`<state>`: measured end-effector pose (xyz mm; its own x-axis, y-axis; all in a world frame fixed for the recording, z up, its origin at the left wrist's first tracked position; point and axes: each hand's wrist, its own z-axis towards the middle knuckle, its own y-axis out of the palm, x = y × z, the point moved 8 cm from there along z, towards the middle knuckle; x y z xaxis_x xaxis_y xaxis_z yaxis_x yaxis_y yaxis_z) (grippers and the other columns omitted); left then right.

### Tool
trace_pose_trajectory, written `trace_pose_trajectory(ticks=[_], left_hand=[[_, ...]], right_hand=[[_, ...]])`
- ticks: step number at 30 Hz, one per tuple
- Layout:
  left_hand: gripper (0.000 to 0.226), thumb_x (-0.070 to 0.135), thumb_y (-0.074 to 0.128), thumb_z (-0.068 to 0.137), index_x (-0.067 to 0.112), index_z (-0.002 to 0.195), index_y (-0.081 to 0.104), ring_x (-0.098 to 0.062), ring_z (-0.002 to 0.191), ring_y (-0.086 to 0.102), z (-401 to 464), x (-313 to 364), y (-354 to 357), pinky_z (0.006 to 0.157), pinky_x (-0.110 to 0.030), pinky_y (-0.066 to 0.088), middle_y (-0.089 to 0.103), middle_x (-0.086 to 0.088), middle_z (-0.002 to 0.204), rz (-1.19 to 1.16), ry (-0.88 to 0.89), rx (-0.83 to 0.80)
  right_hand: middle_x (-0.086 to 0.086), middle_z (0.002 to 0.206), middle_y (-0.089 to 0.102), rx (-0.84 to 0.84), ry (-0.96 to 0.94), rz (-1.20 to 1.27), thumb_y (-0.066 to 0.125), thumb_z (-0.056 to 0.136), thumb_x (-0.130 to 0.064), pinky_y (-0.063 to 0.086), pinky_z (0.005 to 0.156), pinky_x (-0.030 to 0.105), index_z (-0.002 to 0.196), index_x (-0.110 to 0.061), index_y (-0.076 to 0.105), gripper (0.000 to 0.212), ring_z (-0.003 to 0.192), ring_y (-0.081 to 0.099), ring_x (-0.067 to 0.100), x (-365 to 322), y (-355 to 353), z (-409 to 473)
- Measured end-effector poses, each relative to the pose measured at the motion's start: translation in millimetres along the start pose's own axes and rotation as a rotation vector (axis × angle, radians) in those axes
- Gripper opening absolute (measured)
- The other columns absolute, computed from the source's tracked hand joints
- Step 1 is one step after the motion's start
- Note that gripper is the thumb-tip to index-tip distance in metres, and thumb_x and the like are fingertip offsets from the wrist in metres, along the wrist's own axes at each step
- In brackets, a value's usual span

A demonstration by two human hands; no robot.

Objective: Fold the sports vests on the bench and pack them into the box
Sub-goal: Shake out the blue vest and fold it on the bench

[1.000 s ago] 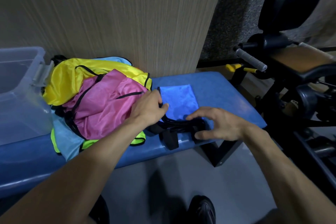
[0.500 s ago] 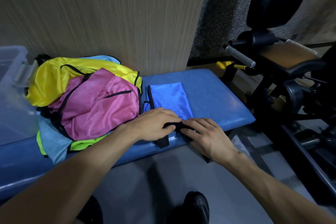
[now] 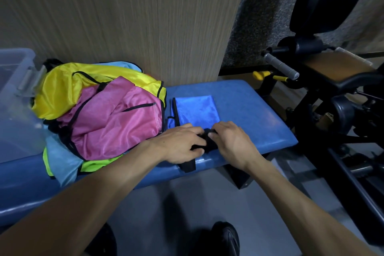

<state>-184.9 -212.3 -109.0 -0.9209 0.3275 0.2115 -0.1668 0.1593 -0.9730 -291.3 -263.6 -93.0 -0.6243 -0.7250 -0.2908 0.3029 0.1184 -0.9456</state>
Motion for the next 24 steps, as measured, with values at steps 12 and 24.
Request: trace_pose_trajectory(ticks=[12, 24], left_hand=[[0.033, 0.035, 0.055, 0.097, 0.030, 0.127, 0.067, -0.008, 0.121, 0.056, -3, -10, -6, 0.104, -0.036, 0.046, 0.063, 0.016, 0.131, -0.141, -0.042, 0.117], [0.054, 0.081, 0.063, 0.074, 0.030, 0.092, 0.058, -0.006, 0.073, 0.058, -95, -42, -24, 0.068, -0.036, 0.053, 0.060, 0.014, 0.081, -0.198, -0.499, 0.257]], right_hand=[[-0.007, 0.093, 0.048, 0.102, 0.140, 0.109, 0.073, 0.083, -0.021, 0.038, 0.078, 0.040, 0.092, -0.024, 0.054, 0.021, 0.091, 0.047, 0.021, 18, 5, 17], [-0.005, 0.074, 0.068, 0.278, -0.074, -0.154, 0.057, 0.094, -0.031, 0.040, 0.075, 0.038, 0.082, -0.022, 0.065, 0.017, 0.071, 0.063, 0.025, 6, 11, 2]])
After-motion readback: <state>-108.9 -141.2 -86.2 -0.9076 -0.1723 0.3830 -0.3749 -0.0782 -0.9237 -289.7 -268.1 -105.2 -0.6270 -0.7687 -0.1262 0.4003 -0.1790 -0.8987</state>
